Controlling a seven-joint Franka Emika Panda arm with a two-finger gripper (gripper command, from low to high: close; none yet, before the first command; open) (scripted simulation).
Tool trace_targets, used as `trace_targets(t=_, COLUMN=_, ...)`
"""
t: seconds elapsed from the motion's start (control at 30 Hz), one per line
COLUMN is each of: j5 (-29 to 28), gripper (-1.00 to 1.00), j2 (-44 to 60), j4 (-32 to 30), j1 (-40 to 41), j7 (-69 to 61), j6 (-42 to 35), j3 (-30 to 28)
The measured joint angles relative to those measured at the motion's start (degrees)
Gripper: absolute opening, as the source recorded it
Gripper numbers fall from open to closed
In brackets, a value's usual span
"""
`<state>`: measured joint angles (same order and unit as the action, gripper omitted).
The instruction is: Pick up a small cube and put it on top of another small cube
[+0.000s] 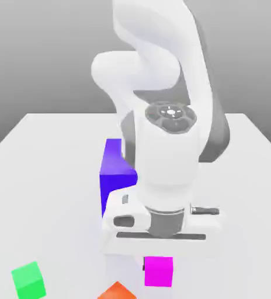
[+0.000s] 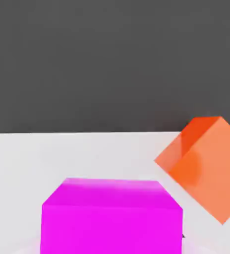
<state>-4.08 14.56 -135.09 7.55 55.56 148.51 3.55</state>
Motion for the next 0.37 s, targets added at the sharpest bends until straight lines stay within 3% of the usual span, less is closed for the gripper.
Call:
trace_targets(t=0.13, j5=3.75, gripper=-1.00, j2=-0.85, j4=-0.02, j1=6.12, j7=0.25, j6=-0.14, j3=-5.00)
trace_targets(t=0.23, j5=6.97, gripper=-1.00, j2=4.99, j4=1.77, j1=10.70, j7=0.02, j6=4.22, j3=-7.44)
trace_targets(t=0.27, j5=7.46, gripper=1.00, j2=6.35, j4=2.06, j1=11.29, j7=-0.09, j6=5.33, j3=-7.63)
trace_targets(t=0.37, j5=7.46, gripper=1.00, j2=6.35, j4=2.06, j1=11.29, j7=-0.09, j6=5.33, j3=-7.63)
